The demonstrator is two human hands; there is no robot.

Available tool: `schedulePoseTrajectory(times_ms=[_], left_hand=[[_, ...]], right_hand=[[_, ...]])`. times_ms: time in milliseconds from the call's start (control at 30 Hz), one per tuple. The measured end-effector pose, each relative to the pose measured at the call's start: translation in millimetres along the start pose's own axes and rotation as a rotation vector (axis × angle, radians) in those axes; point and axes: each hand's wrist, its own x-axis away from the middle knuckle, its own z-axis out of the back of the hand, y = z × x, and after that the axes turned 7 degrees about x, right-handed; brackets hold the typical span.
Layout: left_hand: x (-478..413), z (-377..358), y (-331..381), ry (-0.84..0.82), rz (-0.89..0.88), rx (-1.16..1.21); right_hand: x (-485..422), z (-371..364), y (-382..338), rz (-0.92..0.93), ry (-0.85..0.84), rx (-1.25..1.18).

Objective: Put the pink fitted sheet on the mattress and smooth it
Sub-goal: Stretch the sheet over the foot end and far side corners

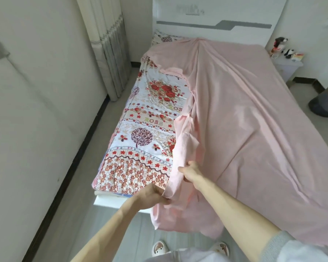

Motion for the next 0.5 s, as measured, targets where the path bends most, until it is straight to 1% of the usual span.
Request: schedulePoseTrajectory(times_ms=[67,133,200,233,267,333,400,467,500], left_hand=[[8.2,11.1,-11.4,0.056,0.068,-0.003],[15.7,22.1,-23.4,0.077,0.155,-0.030],[19.6,30.7,-36.9,0.064,0.229,-0.018],[20.2,33.9,-41.6,0.063,0.239,0.042],[19.7,36.1,-42.6,0.078,0.234,0.148],[13.8,38.1,-38.2,0.140,0.180,0.391],[7.9,37.8,-22.0,0.140,0.109,0.539],[0.7,34.7,-2.9,0.114,0.064,0.539],[-6.8,31.6,4.4,0.137,0.044,0.485]], right_hand=[[-15.5,-12.9,14.4,0.042,0.046,0.044],[-20.8,-23.9,24.0,0.103,0.074,0.088],[4.3,-26.6,14.2,0.159,0.083,0.093],[22.4,-26.9,4.6,0.188,0.057,0.113],[36.1,-27.8,-1.3,0.224,0.010,0.122],[58.4,-30.1,-10.3,0.294,-0.146,0.100],[78.4,-30.3,-20.2,0.353,-0.322,0.090],[88.6,-29.0,-24.3,0.336,-0.464,0.103],[91.0,-25.1,-24.4,0.316,-0.520,0.121]])
